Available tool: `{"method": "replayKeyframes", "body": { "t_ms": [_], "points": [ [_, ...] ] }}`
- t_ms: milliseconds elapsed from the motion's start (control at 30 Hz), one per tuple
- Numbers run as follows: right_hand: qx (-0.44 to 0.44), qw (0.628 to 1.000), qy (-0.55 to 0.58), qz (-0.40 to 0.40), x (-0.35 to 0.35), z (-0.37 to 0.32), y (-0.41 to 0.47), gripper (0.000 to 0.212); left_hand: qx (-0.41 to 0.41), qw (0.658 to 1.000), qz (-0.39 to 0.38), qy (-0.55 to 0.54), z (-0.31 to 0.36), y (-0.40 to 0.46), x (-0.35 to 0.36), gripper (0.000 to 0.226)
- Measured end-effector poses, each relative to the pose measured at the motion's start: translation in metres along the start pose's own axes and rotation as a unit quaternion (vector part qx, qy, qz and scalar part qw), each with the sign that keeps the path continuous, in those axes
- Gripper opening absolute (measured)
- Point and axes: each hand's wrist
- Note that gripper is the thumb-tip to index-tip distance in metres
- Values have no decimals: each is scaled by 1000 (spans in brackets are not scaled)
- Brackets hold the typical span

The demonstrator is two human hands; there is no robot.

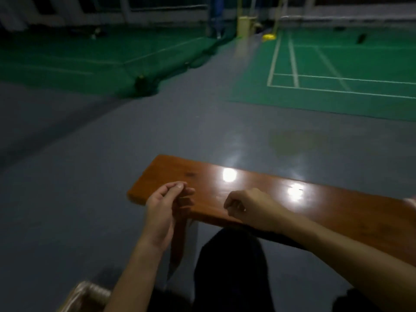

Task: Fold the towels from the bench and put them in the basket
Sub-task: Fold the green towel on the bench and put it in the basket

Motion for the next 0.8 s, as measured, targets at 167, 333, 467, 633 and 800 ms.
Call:
{"method": "replayKeyframes", "body": {
  "t_ms": [167, 333, 467, 633, 800],
  "points": [
    [128, 990, -12, 55, -52, 94, -87, 19, -30, 989, -131, 56, -21, 6, 128, 8],
    [262, 957, 23, 121, -75, 184, -174, 20, -72, 956, -249, 135, -66, -4, 242, 13],
    [339, 925, 38, 170, -88, 245, -237, 20, -90, 917, -324, 213, -110, -17, 325, 16],
    [445, 860, 36, 248, -95, 322, -311, 31, -87, 879, -377, 278, -161, -39, 412, 14],
    [530, 788, 20, 312, -108, 358, -350, 31, -74, 850, -409, 324, -201, -63, 488, 13]
  ]
}}
Point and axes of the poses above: each hand's wrist, its own y-axis towards the middle knuckle, its own x-axis out of the palm, z = x × y, and after that the axes turned 8 degrees about y, right-handed
